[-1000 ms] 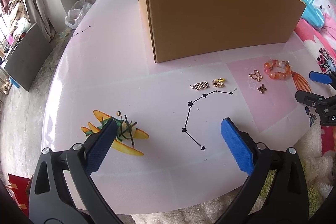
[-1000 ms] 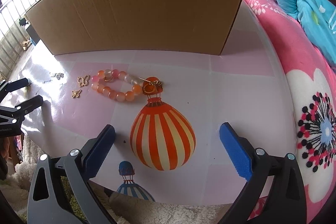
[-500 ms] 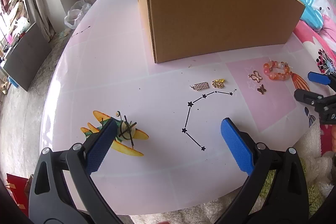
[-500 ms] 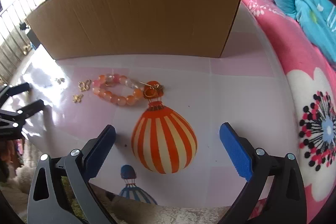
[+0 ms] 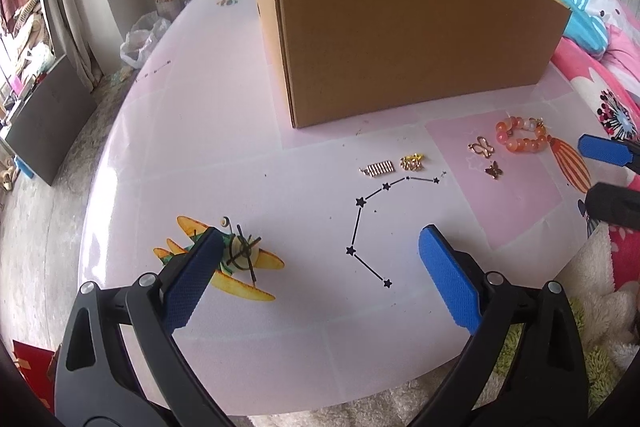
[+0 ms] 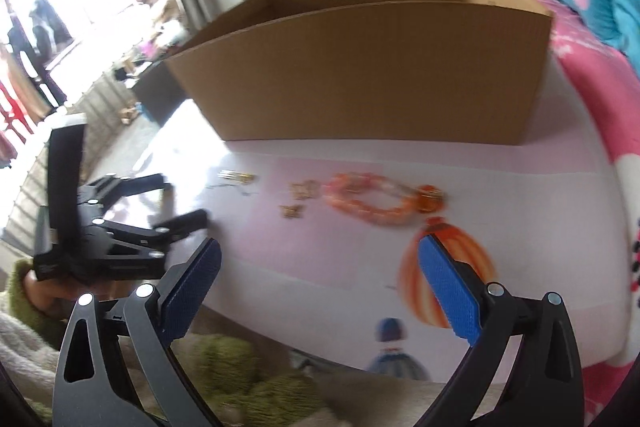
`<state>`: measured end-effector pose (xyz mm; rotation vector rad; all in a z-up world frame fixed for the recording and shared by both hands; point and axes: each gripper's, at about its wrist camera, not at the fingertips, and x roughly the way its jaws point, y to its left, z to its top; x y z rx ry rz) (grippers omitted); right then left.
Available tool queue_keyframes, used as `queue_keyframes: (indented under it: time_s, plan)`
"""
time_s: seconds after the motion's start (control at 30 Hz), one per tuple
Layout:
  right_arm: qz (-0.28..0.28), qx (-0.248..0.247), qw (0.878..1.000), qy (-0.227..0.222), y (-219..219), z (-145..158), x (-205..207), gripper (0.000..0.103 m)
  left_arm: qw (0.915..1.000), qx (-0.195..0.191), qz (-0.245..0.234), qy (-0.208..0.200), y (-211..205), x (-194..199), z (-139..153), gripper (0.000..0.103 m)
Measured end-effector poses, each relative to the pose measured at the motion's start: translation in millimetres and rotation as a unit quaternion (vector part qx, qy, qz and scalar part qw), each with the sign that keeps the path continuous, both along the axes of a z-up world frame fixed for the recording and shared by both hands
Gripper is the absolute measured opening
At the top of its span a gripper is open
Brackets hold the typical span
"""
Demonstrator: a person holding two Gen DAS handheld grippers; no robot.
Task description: Organize jewelry
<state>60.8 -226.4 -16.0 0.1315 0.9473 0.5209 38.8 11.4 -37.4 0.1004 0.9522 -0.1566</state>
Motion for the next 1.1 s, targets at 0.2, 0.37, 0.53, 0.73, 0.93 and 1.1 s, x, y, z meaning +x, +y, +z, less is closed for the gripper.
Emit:
queue_keyframes:
  time_s: [0.2, 0.37, 0.53, 0.73, 0.93, 1.1]
  plan:
    - [0.026, 0.019, 0.999, 0.005, 19, 0, 5, 0.082, 0.9986, -0.036, -0.003, -0.039, 5, -4, 14, 0.079]
    - [0.037, 0.019, 0.999, 0.015, 31, -1, 13, 0.072, 0.9977, -0.037, -0.015, -0.055, 2, 0, 19, 0.062]
    - [0.033, 0.016, 0.999, 0.028, 37, -4, 18, 0.064, 0.9969, -0.050, -0.031, -0.053, -2, 3, 16, 0.053]
    - [0.017, 0.009, 0.999, 0.030, 29, -3, 8, 0.053, 0.9964, -0.047, -0.047, -0.053, -6, 10, 11, 0.050]
    - [-0.013, 0.004, 0.999, 0.034, 10, -1, 12, 0.046, 0.9964, -0.046, -0.047, -0.054, -4, 10, 8, 0.050]
    - [-0.017, 0.015, 0.999, 0.043, 14, -3, 11, 0.043, 0.9966, -0.039, -0.049, -0.054, -6, 11, 7, 0.049]
